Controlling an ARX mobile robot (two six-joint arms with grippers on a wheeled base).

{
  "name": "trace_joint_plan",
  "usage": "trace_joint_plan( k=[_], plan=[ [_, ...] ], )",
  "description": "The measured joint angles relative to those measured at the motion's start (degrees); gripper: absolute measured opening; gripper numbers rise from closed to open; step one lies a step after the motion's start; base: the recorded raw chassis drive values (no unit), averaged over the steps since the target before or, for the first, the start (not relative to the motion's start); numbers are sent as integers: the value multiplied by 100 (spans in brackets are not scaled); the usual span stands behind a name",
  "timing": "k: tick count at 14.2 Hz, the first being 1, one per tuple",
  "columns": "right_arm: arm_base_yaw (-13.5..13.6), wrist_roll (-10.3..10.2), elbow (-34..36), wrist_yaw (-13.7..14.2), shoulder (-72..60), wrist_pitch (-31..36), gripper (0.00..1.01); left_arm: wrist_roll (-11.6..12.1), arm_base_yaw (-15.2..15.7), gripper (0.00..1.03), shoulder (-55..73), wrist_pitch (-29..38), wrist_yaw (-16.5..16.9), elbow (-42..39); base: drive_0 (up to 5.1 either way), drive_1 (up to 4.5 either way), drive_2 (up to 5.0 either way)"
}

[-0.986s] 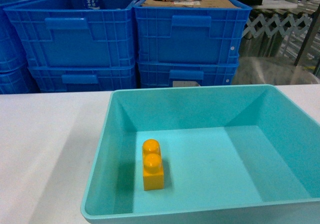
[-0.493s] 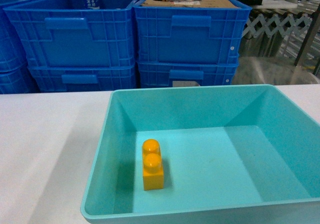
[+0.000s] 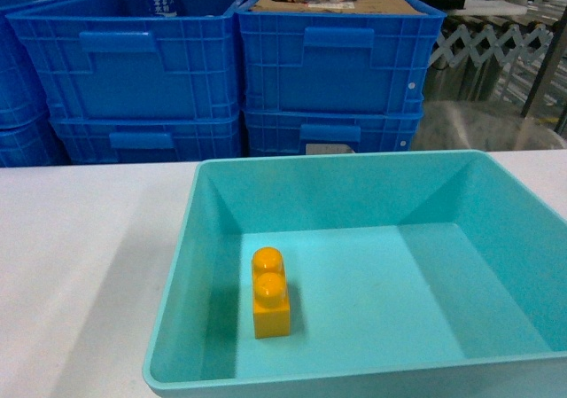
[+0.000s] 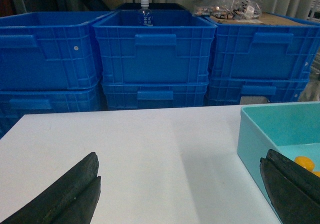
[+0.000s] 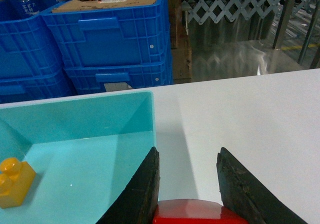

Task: Pick red block from blue box to shelf

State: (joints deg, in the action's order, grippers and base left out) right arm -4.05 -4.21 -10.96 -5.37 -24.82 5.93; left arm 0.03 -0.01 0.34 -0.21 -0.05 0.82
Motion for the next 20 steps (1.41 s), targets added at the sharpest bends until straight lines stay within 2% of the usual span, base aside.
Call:
trace_joint_plan(
  k=[5, 13, 20],
  plan=[
    [37, 0, 0, 63, 7, 68, 28, 0, 0, 98, 0, -2, 0, 0, 0, 0, 0],
    [33, -2, 0, 2, -151, 221, 28, 0, 0, 98, 0, 0, 0, 0, 0, 0, 0],
    [181, -2, 0, 83, -282, 319, 28, 0, 0, 98, 0, -2, 2, 0, 0, 0, 0]
  ],
)
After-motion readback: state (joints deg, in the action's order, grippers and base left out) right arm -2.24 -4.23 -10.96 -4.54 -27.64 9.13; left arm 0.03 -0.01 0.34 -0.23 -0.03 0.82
